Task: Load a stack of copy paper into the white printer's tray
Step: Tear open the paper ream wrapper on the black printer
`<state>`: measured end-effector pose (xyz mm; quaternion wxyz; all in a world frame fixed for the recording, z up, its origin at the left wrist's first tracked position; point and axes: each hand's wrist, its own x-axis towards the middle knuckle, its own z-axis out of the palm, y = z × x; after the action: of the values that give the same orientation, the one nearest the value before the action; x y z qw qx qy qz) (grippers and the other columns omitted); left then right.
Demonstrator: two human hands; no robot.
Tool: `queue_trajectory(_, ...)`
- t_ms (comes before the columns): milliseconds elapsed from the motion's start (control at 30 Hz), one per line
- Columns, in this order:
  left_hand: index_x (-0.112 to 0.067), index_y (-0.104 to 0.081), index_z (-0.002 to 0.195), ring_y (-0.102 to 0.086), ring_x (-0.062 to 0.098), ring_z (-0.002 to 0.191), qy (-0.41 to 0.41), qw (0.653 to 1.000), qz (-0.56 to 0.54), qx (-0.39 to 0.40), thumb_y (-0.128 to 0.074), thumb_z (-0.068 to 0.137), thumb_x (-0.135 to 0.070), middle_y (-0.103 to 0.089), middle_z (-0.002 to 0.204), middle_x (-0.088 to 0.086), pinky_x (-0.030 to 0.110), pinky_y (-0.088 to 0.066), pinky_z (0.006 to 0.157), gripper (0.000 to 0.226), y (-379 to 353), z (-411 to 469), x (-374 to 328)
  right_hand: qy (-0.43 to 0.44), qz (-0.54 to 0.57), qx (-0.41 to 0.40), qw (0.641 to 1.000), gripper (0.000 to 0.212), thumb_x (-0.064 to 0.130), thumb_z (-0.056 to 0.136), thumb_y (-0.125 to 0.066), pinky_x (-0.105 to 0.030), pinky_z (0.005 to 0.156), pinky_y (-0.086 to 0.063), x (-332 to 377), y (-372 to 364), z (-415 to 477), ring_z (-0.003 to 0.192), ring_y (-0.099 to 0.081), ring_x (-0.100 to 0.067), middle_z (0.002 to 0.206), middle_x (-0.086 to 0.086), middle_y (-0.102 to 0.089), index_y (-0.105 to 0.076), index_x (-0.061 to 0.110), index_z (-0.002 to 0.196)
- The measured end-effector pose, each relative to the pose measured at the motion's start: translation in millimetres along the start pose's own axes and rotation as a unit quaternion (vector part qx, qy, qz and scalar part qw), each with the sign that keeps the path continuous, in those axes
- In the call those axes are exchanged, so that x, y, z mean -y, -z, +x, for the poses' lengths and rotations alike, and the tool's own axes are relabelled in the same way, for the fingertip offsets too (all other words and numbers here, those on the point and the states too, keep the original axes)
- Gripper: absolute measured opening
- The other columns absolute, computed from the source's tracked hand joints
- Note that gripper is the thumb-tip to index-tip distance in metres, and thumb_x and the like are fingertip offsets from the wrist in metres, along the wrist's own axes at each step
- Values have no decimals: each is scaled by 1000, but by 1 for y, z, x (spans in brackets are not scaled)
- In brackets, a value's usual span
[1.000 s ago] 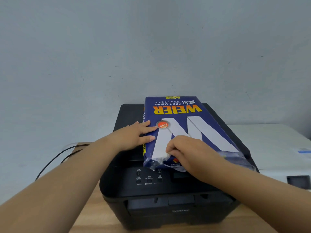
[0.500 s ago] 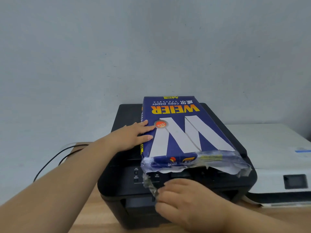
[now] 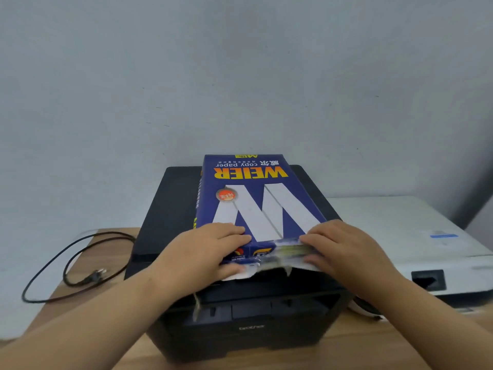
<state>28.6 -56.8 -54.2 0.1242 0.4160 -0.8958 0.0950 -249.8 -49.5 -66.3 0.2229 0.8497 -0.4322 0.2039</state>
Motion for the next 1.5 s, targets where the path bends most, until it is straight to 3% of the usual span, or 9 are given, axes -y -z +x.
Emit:
queue_trajectory(200,-21,-64,117,-66,12,104,-34,997,76,-5,-82,53,-52,-68,116,-7,24,-55,76,73,-4,-5,-2,-10,8,-16,1000,34,27,72,-76,-32,63,-59,1,-6,-5,79,-69,-22,94,-4,-73,-68,13,102)
queue_trajectory(367,-14,-65,115,-70,16,97,-26,993,111,-37,-88,50,-29,-72,110,-2,26,-57,70,71,-3,-5,-11,2,29,-65,997,62,43,99,-20,-27,63,-58,5,0,-4,76,-72,-18,89,-4,-76,-73,11,92)
queue_trajectory(467,-10,-64,115,-71,18,92,-18,989,136,-57,-91,42,-13,-73,107,3,26,-57,63,77,-4,-7,-16,-25,52,-78,995,68,45,99,-11,-24,59,-57,7,2,-2,71,-71,-17,83,-4,-75,-71,12,90)
queue_trajectory(667,-23,-52,114,-72,20,75,35,993,78,-83,-86,46,-2,-73,105,0,26,-55,48,78,-5,-12,-20,-77,127,-1,989,50,58,90,-18,-17,55,-40,11,1,-1,63,-50,-11,77,11,-54,-57,27,88)
queue_trajectory(833,-28,-50,105,-62,33,70,198,974,-64,-91,-46,93,-29,-70,84,6,41,-51,64,12,0,-2,-19,-35,78,-12,996,28,31,85,-50,-31,64,-55,11,-2,-5,81,-66,-25,98,-6,-70,-73,17,92)
queue_trajectory(1000,-30,-43,106,-60,38,68,186,971,-107,-103,-41,95,-26,-68,84,14,45,-51,63,12,9,0,-22,-58,80,-22,995,14,25,78,-71,-30,56,-53,11,2,8,72,-65,-27,87,-6,-70,-76,17,88)
queue_trajectory(1200,-27,-43,108,-56,33,45,48,993,39,-102,-65,48,22,-67,93,10,26,-38,38,80,7,0,-21,-85,95,76,989,22,32,87,-59,-31,69,-47,9,14,24,92,-61,-26,98,-1,-67,-75,21,98)
queue_trajectory(1333,-19,-62,100,-60,31,53,33,993,91,-71,-72,46,13,-65,97,6,26,-38,35,64,1,1,-19,-70,89,129,985,29,35,94,-49,-31,80,-45,5,15,29,106,-55,-22,112,0,-63,-69,23,111)
queue_trajectory(1500,-23,-71,93,-62,29,51,31,990,65,-119,-68,67,3,-69,95,4,31,-45,33,36,1,5,-21,11,23,76,997,17,25,84,-59,-34,46,-52,1,11,24,67,-64,-30,79,-7,-68,-73,14,84)
